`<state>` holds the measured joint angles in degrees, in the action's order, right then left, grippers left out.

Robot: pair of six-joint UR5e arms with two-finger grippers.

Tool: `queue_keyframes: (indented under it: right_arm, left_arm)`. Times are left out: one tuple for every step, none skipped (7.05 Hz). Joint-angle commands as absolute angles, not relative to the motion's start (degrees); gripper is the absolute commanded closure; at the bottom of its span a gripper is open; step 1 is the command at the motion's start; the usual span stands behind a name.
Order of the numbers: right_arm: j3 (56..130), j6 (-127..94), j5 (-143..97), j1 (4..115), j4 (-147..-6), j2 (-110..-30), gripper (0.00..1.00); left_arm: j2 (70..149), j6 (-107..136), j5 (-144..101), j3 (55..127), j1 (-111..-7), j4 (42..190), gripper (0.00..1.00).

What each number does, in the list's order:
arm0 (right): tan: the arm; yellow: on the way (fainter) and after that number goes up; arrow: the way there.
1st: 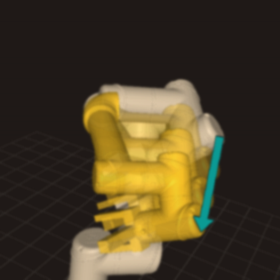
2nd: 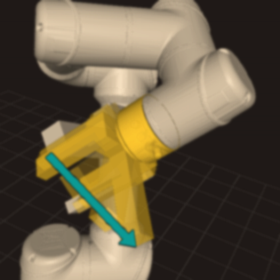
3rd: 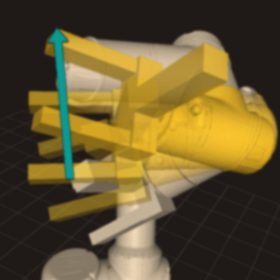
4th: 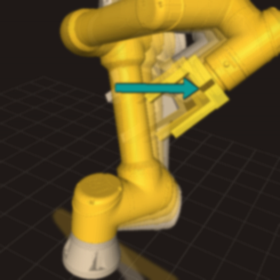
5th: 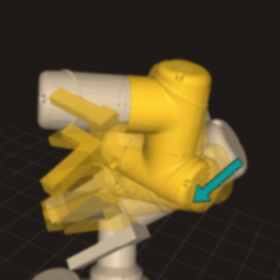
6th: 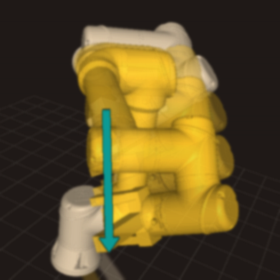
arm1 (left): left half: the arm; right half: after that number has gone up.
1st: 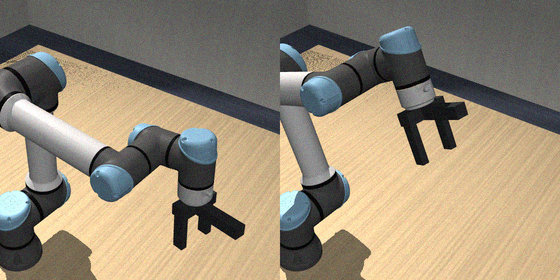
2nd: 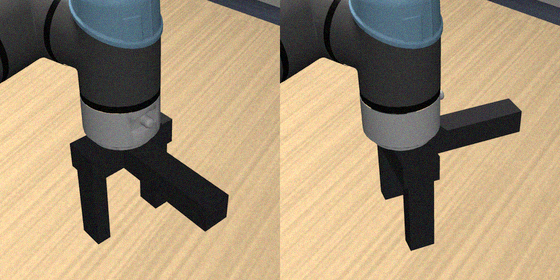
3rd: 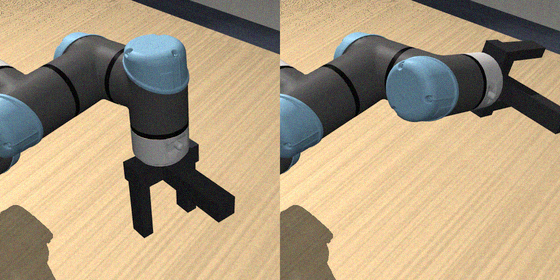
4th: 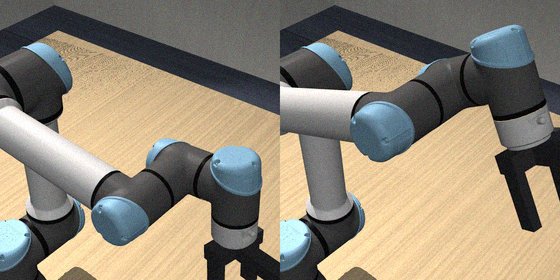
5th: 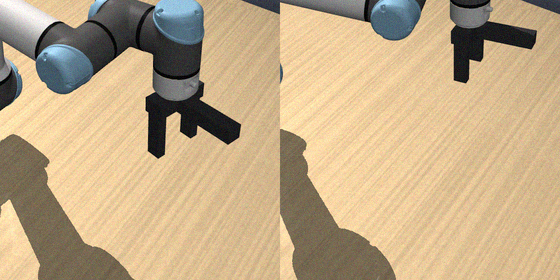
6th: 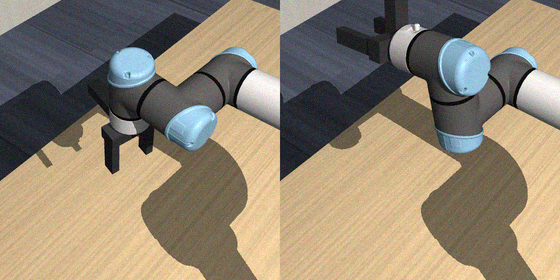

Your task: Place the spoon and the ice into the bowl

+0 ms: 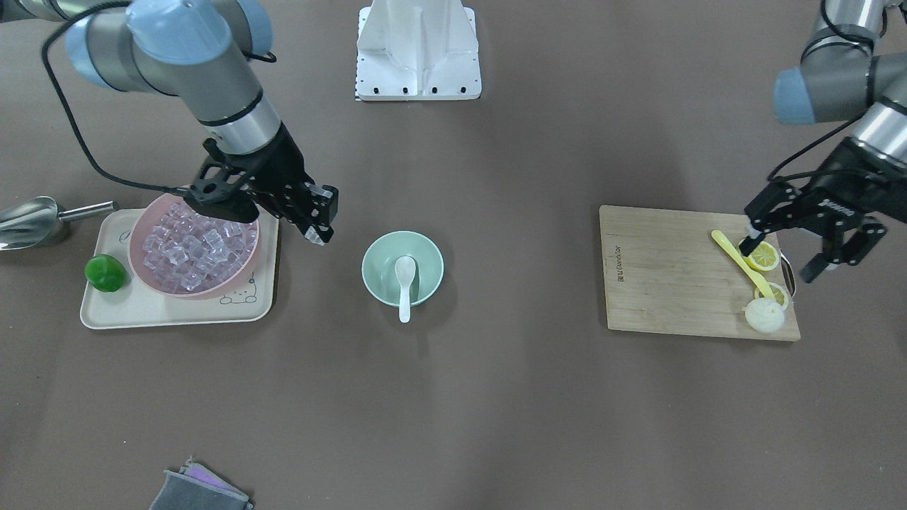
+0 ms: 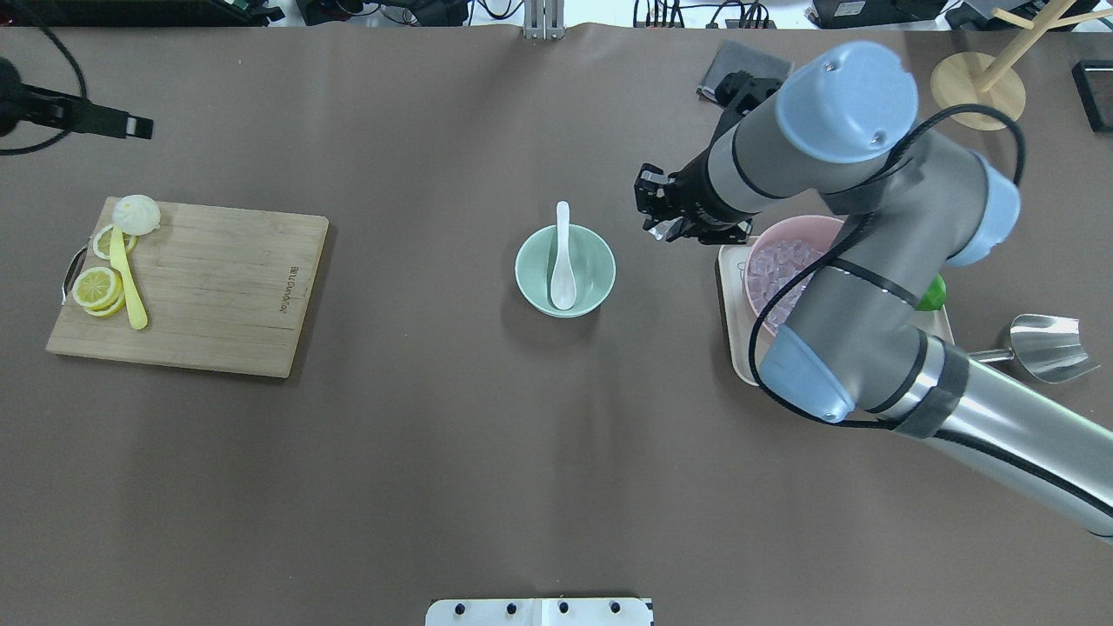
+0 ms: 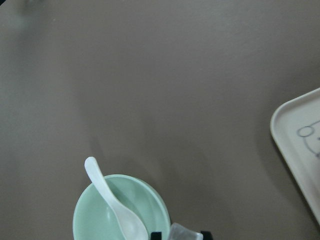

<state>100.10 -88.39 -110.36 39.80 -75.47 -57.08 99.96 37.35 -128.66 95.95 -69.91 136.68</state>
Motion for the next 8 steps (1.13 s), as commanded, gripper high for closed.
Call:
queue_keyframes:
  right_arm:
    - [93.3, -88.4, -106.8, 35.2, -71.8, -52.1, 1.0]
    - [91.3, -88.3, -105.8, 34.2, -71.8, -50.8, 1.0]
    - [89.8, -88.2, -105.6, 33.8, -69.5, -50.5, 0.8]
    - [87.6, -88.4, -105.6, 33.7, -66.1, -49.4, 0.01]
    - [87.6, -87.8, -105.7, 33.7, -66.1, -49.2, 0.0]
    - [89.2, -87.1, -106.6, 33.7, -67.0, -49.5, 0.0]
    - [94.2, -82.3, -107.0, 34.1, -72.5, -50.9, 0.0]
    - [103.4, -71.0, -109.5, 35.9, -80.7, -55.4, 0.0]
  left_arm:
    - [96.7, 34.9, -133.2, 96.8, -76.0, 135.8, 0.02]
    - [96.5, 35.0, -133.9, 97.4, -77.5, 135.4, 0.02]
    - [95.4, 34.4, -135.4, 97.2, -77.8, 136.7, 0.02]
    - [94.4, 33.9, -134.8, 96.2, -77.9, 137.4, 0.02]
    - [94.0, 31.5, -133.3, 96.1, -77.9, 137.6, 0.02]
    - [93.6, 30.9, -133.3, 95.6, -77.9, 137.6, 0.02]
    - [92.4, 30.6, -133.3, 95.7, -77.9, 138.9, 0.02]
    - [91.8, 30.7, -133.2, 95.5, -77.9, 139.8, 0.02]
